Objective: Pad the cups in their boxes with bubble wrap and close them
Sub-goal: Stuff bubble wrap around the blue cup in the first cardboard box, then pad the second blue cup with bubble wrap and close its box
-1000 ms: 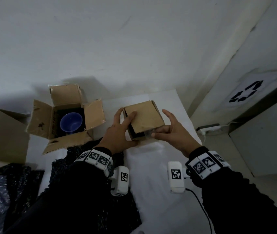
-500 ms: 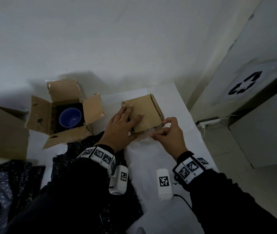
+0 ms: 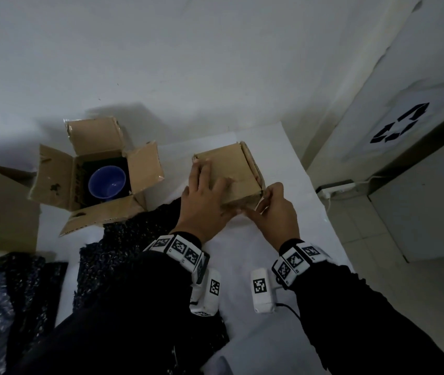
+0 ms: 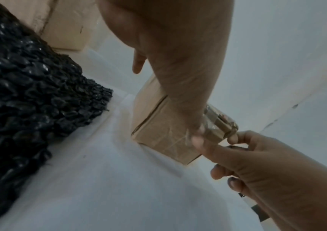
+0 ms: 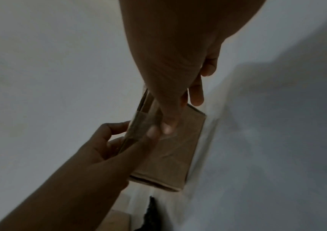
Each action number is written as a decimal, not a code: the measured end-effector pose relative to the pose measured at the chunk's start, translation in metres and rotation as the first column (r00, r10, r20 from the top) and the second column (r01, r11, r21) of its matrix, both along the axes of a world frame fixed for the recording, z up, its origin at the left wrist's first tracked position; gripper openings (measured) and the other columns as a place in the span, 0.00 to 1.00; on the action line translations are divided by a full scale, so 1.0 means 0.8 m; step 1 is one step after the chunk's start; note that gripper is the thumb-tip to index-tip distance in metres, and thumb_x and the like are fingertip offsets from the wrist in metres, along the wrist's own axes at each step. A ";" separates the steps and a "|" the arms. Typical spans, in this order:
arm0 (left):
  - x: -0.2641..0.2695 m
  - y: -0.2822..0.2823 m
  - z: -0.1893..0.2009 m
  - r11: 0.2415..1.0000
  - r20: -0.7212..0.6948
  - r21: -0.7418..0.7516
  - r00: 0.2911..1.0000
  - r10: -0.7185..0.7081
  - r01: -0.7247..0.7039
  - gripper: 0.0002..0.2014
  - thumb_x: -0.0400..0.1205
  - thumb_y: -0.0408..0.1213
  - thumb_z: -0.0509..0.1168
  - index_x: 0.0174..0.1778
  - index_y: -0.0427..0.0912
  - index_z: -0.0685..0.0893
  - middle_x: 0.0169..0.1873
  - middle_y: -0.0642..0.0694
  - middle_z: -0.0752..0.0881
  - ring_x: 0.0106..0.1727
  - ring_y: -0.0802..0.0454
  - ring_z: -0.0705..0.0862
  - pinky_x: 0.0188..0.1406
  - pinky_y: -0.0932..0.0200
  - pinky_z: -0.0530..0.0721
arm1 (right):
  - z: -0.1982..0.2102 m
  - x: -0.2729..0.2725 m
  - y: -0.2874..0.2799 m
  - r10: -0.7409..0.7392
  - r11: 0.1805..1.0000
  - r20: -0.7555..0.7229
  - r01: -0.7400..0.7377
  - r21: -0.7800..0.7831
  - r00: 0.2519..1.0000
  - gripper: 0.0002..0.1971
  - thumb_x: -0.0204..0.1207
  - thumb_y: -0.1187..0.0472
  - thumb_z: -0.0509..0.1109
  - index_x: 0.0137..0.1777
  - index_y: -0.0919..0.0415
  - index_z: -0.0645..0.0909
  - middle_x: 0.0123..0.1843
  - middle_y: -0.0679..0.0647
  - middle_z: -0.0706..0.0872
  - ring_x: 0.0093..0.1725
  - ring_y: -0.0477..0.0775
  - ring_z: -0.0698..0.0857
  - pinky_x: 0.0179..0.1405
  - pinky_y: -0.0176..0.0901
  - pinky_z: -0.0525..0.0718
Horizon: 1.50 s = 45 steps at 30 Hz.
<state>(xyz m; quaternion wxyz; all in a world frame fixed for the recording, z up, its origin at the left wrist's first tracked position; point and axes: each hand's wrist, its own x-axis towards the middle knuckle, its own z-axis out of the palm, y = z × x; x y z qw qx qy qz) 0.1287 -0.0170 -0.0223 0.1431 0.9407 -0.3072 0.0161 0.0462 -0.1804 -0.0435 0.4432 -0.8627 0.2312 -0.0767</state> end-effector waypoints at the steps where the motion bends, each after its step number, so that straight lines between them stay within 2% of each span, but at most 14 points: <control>1: 0.000 0.000 -0.001 1.000 0.015 0.015 1.000 -0.001 0.001 0.32 0.72 0.68 0.64 0.66 0.55 0.71 0.82 0.33 0.58 0.84 0.32 0.49 0.61 0.31 0.80 | -0.001 -0.001 -0.006 0.033 0.999 -0.004 -0.033 -0.033 0.999 0.32 0.62 0.51 0.84 0.56 0.50 0.65 0.45 0.49 0.83 0.43 0.53 0.85 0.40 0.50 0.83; 4: -0.003 0.000 -0.007 1.000 0.074 0.020 0.997 -0.002 0.000 0.30 0.72 0.63 0.69 0.65 0.52 0.72 0.80 0.31 0.62 0.83 0.29 0.53 0.60 0.31 0.79 | 0.004 -0.003 -0.020 0.089 0.988 0.101 -0.075 -0.135 0.991 0.44 0.57 0.53 0.86 0.71 0.49 0.65 0.64 0.53 0.75 0.62 0.56 0.77 0.54 0.51 0.81; 6: -0.003 -0.003 -0.009 1.000 0.096 0.013 0.995 0.008 -0.009 0.30 0.72 0.61 0.70 0.66 0.52 0.73 0.80 0.30 0.62 0.83 0.28 0.54 0.61 0.32 0.79 | 0.010 0.004 -0.022 0.184 0.960 0.154 -0.144 -0.240 0.971 0.43 0.59 0.50 0.85 0.72 0.54 0.68 0.68 0.56 0.72 0.65 0.57 0.74 0.58 0.51 0.80; 11: -0.001 -0.002 -0.006 0.999 0.037 0.048 0.999 -0.016 0.015 0.36 0.69 0.51 0.75 0.69 0.54 0.65 0.82 0.31 0.57 0.83 0.26 0.49 0.68 0.30 0.76 | 0.015 0.020 -0.018 0.247 0.906 0.106 -0.191 -0.378 0.963 0.30 0.61 0.50 0.84 0.60 0.57 0.76 0.66 0.55 0.72 0.60 0.55 0.77 0.48 0.47 0.85; 16: 0.001 0.010 0.016 0.958 -0.040 0.279 0.997 -0.064 0.073 0.44 0.68 0.56 0.73 0.78 0.58 0.57 0.84 0.36 0.45 0.84 0.33 0.42 0.78 0.34 0.62 | 0.018 0.017 -0.013 0.222 0.885 0.072 -0.170 -0.434 0.973 0.29 0.60 0.50 0.83 0.58 0.56 0.75 0.63 0.55 0.73 0.57 0.57 0.76 0.45 0.52 0.83; 19: -0.002 0.022 0.043 0.967 -0.093 0.241 0.994 -0.056 0.077 0.41 0.72 0.57 0.70 0.80 0.55 0.62 0.83 0.39 0.53 0.84 0.37 0.48 0.78 0.38 0.61 | 0.032 0.016 -0.012 0.248 0.866 0.029 -0.208 -0.455 0.968 0.25 0.62 0.51 0.80 0.56 0.56 0.76 0.62 0.55 0.73 0.55 0.59 0.75 0.42 0.53 0.83; 25: -0.007 0.077 0.103 0.998 -0.063 0.055 0.997 0.035 -0.032 0.26 0.78 0.53 0.66 0.72 0.53 0.75 0.69 0.50 0.79 0.68 0.47 0.76 0.64 0.47 0.78 | 0.092 0.033 0.000 0.313 0.784 -0.041 -0.282 -0.554 0.949 0.16 0.63 0.59 0.72 0.53 0.55 0.82 0.64 0.56 0.76 0.59 0.63 0.75 0.46 0.52 0.78; 29: -0.030 0.143 0.113 0.973 -0.053 -0.088 0.976 0.210 -0.214 0.15 0.79 0.50 0.68 0.60 0.51 0.83 0.55 0.52 0.86 0.54 0.49 0.84 0.49 0.52 0.83 | 0.123 0.043 0.050 0.470 0.791 0.000 -0.421 -0.444 0.883 0.09 0.70 0.62 0.69 0.49 0.55 0.82 0.52 0.54 0.84 0.57 0.59 0.81 0.63 0.54 0.76; 32: -0.053 0.196 0.103 0.957 -0.092 -0.112 0.962 0.258 -0.267 0.08 0.78 0.47 0.69 0.50 0.51 0.86 0.45 0.53 0.89 0.46 0.51 0.86 0.42 0.55 0.84 | 0.119 0.034 0.101 0.591 0.745 -0.081 -0.581 -0.327 0.803 0.06 0.73 0.61 0.68 0.49 0.52 0.81 0.48 0.50 0.85 0.48 0.52 0.84 0.48 0.48 0.82; 34: -0.070 0.228 0.092 0.950 -0.127 -0.122 0.953 0.274 -0.289 0.05 0.78 0.47 0.69 0.45 0.52 0.86 0.40 0.55 0.88 0.42 0.53 0.86 0.41 0.54 0.85 | 0.107 0.024 0.132 0.673 0.664 -0.174 -0.691 -0.284 0.719 0.07 0.74 0.59 0.70 0.52 0.52 0.82 0.49 0.50 0.86 0.49 0.53 0.85 0.46 0.47 0.83; 37: -0.085 0.275 0.066 0.953 -0.286 -0.005 0.913 0.290 -0.304 0.11 0.76 0.54 0.71 0.37 0.51 0.82 0.35 0.55 0.85 0.41 0.53 0.84 0.41 0.54 0.84 | 0.090 0.006 0.176 0.736 0.569 -0.367 -0.814 -0.119 0.569 0.13 0.75 0.54 0.73 0.59 0.53 0.82 0.55 0.51 0.87 0.54 0.52 0.85 0.51 0.43 0.83; 39: -0.089 0.304 0.049 0.962 -0.459 0.149 0.846 0.272 -0.228 0.18 0.71 0.62 0.72 0.35 0.52 0.79 0.39 0.55 0.83 0.45 0.53 0.82 0.47 0.52 0.84 | 0.076 -0.003 0.207 0.712 0.561 -0.463 -0.824 -0.079 0.529 0.20 0.74 0.44 0.73 0.62 0.52 0.80 0.59 0.51 0.86 0.58 0.52 0.84 0.55 0.45 0.83; 42: -0.099 0.336 0.022 0.960 -0.541 0.248 0.803 0.249 -0.131 0.28 0.63 0.67 0.76 0.51 0.54 0.78 0.55 0.53 0.75 0.58 0.50 0.74 0.56 0.48 0.81 | 0.050 -0.013 0.247 0.551 0.586 -0.621 -0.788 -0.187 0.557 0.34 0.66 0.27 0.67 0.66 0.48 0.75 0.62 0.51 0.82 0.65 0.57 0.78 0.65 0.57 0.76; 45: -0.103 0.356 -0.001 0.949 -0.528 0.287 0.805 0.271 -0.131 0.42 0.61 0.64 0.78 0.67 0.54 0.71 0.66 0.50 0.69 0.67 0.44 0.69 0.62 0.42 0.80 | 0.029 -0.019 0.282 0.432 0.637 -0.669 -0.730 -0.248 0.605 0.41 0.62 0.25 0.69 0.70 0.51 0.70 0.67 0.53 0.79 0.70 0.61 0.74 0.71 0.64 0.68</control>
